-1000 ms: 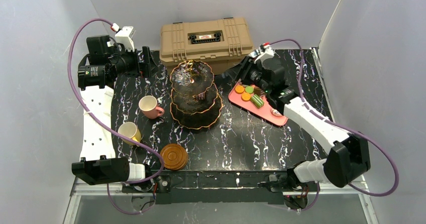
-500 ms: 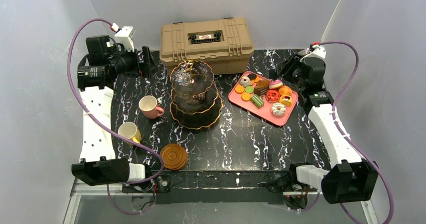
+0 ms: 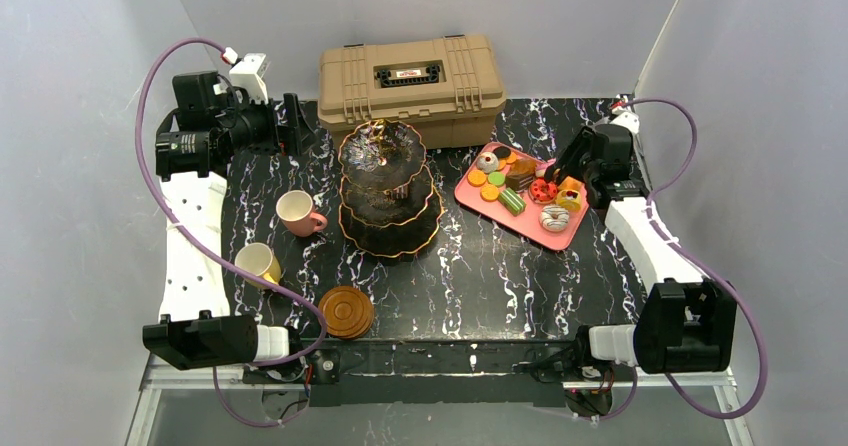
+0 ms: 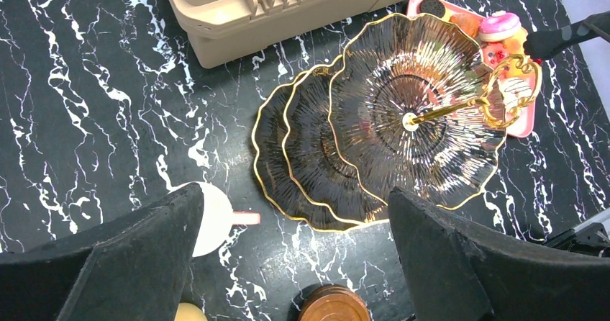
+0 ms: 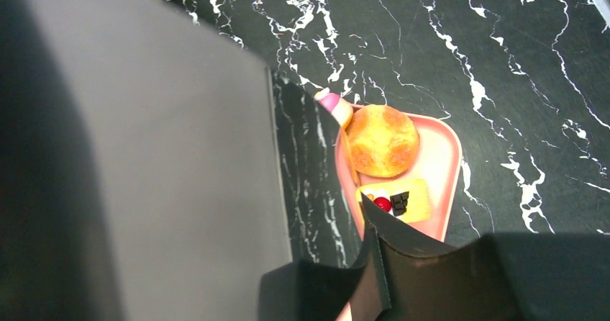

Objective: Serve the afternoon tea
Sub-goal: Place the desert on the desert table, then pick up the desert from the tray.

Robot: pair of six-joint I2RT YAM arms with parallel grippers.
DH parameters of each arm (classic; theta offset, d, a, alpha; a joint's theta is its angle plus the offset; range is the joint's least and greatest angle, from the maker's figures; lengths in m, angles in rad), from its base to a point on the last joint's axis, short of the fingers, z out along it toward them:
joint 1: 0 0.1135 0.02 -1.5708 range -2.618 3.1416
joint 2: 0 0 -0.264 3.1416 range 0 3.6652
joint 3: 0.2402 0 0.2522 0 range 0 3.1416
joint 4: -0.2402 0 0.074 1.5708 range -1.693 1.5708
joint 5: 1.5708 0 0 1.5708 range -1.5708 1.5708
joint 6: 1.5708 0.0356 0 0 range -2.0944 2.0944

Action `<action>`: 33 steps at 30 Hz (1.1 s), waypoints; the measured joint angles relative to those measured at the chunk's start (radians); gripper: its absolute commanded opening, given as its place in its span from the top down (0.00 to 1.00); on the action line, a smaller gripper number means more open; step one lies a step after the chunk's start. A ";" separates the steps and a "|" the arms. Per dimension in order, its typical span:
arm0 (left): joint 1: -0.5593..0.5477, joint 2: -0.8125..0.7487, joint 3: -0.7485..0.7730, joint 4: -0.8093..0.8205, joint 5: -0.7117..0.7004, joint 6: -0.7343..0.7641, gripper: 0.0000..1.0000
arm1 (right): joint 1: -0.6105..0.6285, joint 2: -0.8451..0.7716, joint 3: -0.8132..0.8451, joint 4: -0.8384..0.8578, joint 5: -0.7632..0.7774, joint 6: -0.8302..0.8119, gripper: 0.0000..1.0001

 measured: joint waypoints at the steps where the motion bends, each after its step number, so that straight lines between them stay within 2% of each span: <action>1: 0.000 0.000 0.000 0.000 0.000 -0.001 0.02 | -0.002 0.007 -0.001 0.002 0.004 0.000 0.40; 12: 0.000 0.000 0.000 -0.001 0.004 -0.003 0.02 | -0.036 0.066 -0.030 0.108 0.030 0.026 0.34; 33: 0.000 0.000 0.000 -0.002 0.008 0.004 0.02 | -0.067 0.209 -0.032 0.270 0.004 0.143 0.34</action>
